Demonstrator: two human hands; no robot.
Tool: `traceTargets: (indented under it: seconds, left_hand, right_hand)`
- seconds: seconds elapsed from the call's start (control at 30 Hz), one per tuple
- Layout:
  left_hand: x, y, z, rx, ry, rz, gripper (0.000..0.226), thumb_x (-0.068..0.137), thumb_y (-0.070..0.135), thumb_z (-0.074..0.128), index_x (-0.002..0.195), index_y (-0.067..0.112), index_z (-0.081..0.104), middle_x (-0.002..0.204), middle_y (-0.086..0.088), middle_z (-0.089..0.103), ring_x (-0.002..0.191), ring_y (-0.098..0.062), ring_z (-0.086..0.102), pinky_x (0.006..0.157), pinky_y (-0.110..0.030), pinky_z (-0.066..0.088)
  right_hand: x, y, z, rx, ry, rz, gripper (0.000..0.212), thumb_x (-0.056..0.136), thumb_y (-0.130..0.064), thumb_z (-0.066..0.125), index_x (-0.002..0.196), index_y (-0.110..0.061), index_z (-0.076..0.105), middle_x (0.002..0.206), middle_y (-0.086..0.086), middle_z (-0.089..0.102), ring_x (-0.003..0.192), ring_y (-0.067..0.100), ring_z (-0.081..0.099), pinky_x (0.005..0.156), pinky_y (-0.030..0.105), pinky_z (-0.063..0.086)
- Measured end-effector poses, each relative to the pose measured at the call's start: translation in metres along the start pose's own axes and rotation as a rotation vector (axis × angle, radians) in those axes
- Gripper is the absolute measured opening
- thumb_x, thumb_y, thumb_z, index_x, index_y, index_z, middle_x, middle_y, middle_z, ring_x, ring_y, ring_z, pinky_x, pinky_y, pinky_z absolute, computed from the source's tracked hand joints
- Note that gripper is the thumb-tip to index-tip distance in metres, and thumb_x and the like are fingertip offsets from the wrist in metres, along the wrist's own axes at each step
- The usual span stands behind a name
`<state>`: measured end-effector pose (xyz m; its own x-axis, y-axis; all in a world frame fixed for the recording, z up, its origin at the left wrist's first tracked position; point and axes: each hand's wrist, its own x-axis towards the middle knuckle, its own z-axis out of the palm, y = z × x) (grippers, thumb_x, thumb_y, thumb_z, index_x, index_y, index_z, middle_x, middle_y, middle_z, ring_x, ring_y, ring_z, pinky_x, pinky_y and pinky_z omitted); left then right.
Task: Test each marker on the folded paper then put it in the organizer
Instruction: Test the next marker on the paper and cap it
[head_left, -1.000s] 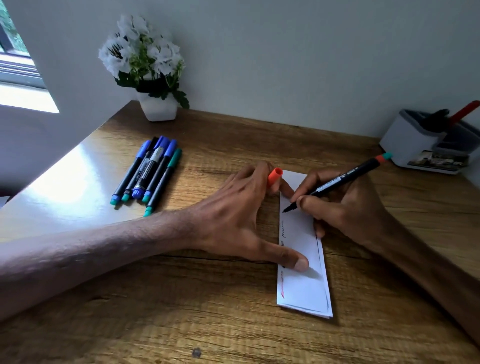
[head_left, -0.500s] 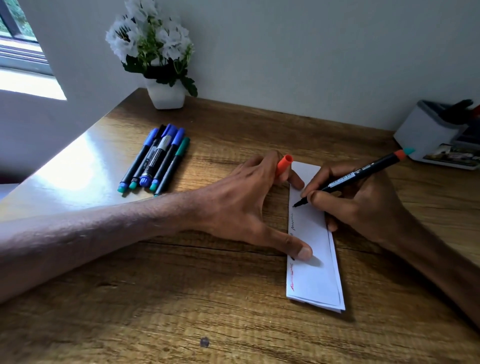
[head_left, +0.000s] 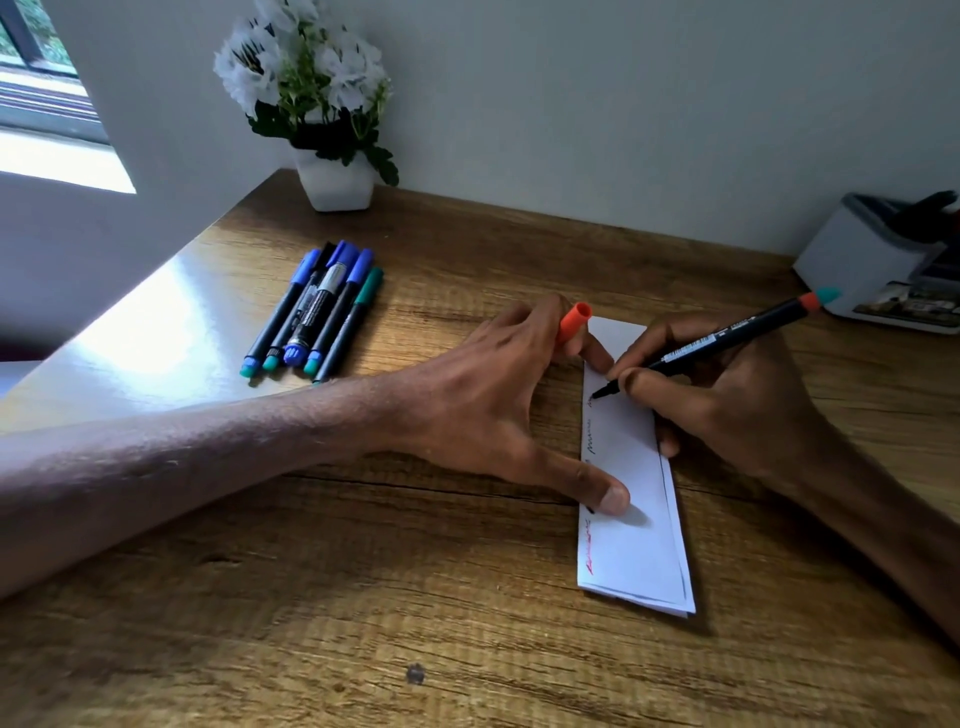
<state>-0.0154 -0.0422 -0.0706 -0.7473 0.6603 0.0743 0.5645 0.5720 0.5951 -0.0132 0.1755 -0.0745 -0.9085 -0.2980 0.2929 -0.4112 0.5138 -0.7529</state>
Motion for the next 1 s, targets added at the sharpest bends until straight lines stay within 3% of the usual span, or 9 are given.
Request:
traceTargets:
  seconds: [0.5,0.63,0.77,0.83,0.9,1.0]
  left_hand:
    - [0.0026,-0.0036,-0.0011,0.007,-0.013,-0.019,0.067,0.061,0.070,0.082,0.096,0.057,0.027,0.106,0.030,0.035,0.096,0.028,0.034,0.072,-0.005,0.033]
    - [0.0025,-0.0032,-0.0009,0.010,-0.006,-0.037,0.069,0.061,0.070,0.083,0.099,0.051,0.028,0.109,0.029,0.035,0.098,0.019,0.038,0.075,-0.006,0.034]
    - [0.0013,-0.0004,-0.0015,0.001,-0.017,-0.038,0.067,0.062,0.067,0.084,0.096,0.054,0.027,0.107,0.030,0.036,0.095,0.022,0.037,0.071,-0.004,0.034]
    - [0.0009,-0.0007,-0.0019,0.003,-0.013,-0.043,0.069,0.063,0.067,0.084,0.100,0.048,0.029,0.108,0.031,0.036,0.098,0.019,0.037,0.074,-0.005,0.033]
    - [0.0011,-0.0014,-0.0018,0.004,-0.012,-0.044,0.077,0.062,0.068,0.083,0.109,0.045,0.028,0.109,0.031,0.035,0.101,0.017,0.038,0.078,-0.006,0.033]
    - [0.0020,-0.0029,-0.0014,0.004,-0.011,-0.039,0.087,0.062,0.068,0.083,0.126,0.037,0.034,0.113,0.030,0.035,0.106,0.008,0.041,0.085,-0.007,0.035]
  right_hand:
    - [0.0020,-0.0036,0.0017,-0.022,0.052,0.057,0.006,0.085,-0.018,0.073,0.081,-0.021,0.072,0.085,-0.016,0.074,0.040,0.016,0.064,0.038,0.027,0.054]
    - [0.0015,-0.0054,0.0029,-0.026,0.064,0.067,0.008,0.086,-0.017,0.072,0.080,-0.023,0.071,0.084,-0.017,0.074,0.042,0.012,0.065,0.038,0.025,0.054]
    - [0.0018,-0.0056,0.0047,-0.037,0.079,0.074,0.013,0.087,-0.016,0.072,0.079,-0.026,0.071,0.079,-0.020,0.073,0.052,0.013,0.069,0.044,0.029,0.058]
    - [0.0028,-0.0058,0.0051,-0.054,0.086,0.070,0.014,0.087,-0.018,0.072,0.079,-0.029,0.070,0.080,-0.026,0.072,0.065,0.013,0.072,0.055,0.034,0.061]
    - [0.0034,-0.0051,0.0050,-0.057,0.083,0.066,0.010,0.086,-0.020,0.071,0.080,-0.028,0.071,0.080,-0.025,0.072,0.065,0.012,0.072,0.056,0.036,0.061]
    - [0.0043,-0.0034,0.0043,-0.042,0.092,0.061,0.010,0.087,-0.018,0.069,0.080,-0.025,0.072,0.076,-0.015,0.072,0.064,0.006,0.070,0.050,0.023,0.059]
